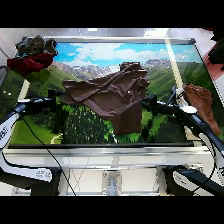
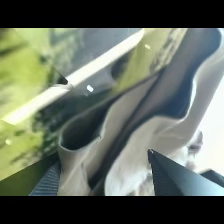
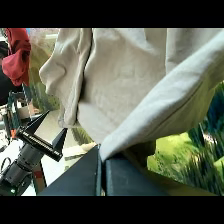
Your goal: Fold the shirts.
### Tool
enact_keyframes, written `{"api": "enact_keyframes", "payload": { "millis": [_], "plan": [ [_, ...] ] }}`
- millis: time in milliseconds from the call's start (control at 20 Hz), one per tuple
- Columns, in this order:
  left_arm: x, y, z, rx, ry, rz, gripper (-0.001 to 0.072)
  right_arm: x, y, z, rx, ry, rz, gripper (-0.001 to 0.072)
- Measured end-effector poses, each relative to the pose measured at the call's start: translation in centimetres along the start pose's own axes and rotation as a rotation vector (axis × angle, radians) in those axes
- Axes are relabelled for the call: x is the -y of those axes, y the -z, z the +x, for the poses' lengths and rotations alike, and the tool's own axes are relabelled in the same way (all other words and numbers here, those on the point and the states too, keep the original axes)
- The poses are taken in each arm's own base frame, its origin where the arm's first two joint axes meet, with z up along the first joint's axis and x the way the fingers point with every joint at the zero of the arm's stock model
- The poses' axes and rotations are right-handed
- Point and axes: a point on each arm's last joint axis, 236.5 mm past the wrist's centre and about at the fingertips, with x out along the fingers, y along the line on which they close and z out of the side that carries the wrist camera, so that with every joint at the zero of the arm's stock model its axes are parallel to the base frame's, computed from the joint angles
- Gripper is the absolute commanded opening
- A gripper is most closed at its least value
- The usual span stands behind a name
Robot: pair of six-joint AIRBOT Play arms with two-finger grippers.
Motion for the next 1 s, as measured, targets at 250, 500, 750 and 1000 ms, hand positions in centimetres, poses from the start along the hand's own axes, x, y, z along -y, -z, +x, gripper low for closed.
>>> {"api": "enact_keyframes", "payload": {
  "millis": [250,500,750,1000],
  "plan": [
    [0.6,0.6,1.4,-0.009,0.036,0.022,0.0007,0.0,-0.2,0.0,0.007,-0.001,0.003,0.0031],
    [10.5,1.5,-2.0,-0.047,0.359,0.143,0.0004,-2.1,-0.9,-0.9,0.034,-0.044,-0.060,0.0029],
    [25.3,9.2,-18.4,-0.093,0.894,0.553,0.0003,-12.5,-4.3,-9.4,0.213,-0.221,-0.290,0.0028],
    [30.2,21.7,-35.9,0.103,1.116,1.059,0.0002,-25.7,-2.9,-25.2,0.508,-0.356,-0.631,0.0026]
  ]
}}
